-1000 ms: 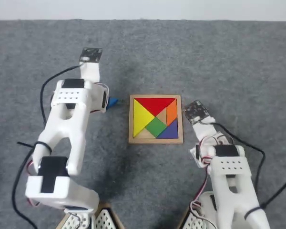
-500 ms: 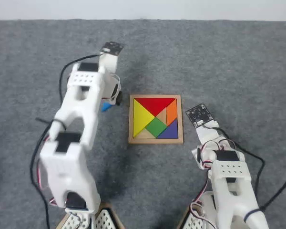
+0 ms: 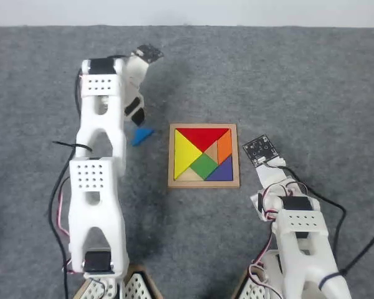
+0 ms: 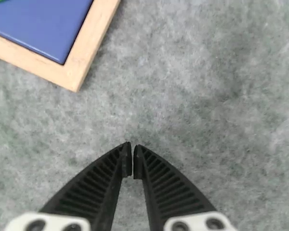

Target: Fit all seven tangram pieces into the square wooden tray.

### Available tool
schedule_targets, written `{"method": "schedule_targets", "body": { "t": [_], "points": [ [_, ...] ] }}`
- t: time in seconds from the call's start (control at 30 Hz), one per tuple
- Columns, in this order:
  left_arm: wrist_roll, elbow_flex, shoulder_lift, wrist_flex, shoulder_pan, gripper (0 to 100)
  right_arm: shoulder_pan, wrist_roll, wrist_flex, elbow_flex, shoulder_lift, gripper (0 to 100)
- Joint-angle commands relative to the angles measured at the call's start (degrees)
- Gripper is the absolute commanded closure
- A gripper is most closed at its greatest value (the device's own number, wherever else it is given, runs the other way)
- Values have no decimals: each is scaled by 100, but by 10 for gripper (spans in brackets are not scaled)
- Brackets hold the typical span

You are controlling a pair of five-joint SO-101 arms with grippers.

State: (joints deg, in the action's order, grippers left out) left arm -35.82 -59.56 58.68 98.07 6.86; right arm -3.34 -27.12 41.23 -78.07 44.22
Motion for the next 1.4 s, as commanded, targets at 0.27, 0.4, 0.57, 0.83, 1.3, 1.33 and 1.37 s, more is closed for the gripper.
{"method": "schedule_targets", "body": {
  "t": [0.27, 0.4, 0.57, 0.83, 1.3, 1.33, 1.37],
  "points": [
    [-316, 681, -220, 264, -193, 818, 40, 53, -207, 26, 154, 991],
    [-510, 1349, -457, 237, -220, 836, 40, 44, -207, 26, 154, 991],
    [-519, 1578, -440, 229, -176, 836, 40, 44, -207, 26, 154, 991],
    [-492, 1560, -360, 132, -290, 871, 40, 35, -207, 26, 154, 991],
    [-44, 2624, -1837, 264, -527, 956, 40, 53, -207, 26, 154, 991],
    [-35, 2993, -2251, 264, -589, 956, 40, 53, -207, 26, 154, 991],
    [-35, 3407, -2708, 264, -668, 956, 40, 53, -207, 26, 154, 991]
  ]
}}
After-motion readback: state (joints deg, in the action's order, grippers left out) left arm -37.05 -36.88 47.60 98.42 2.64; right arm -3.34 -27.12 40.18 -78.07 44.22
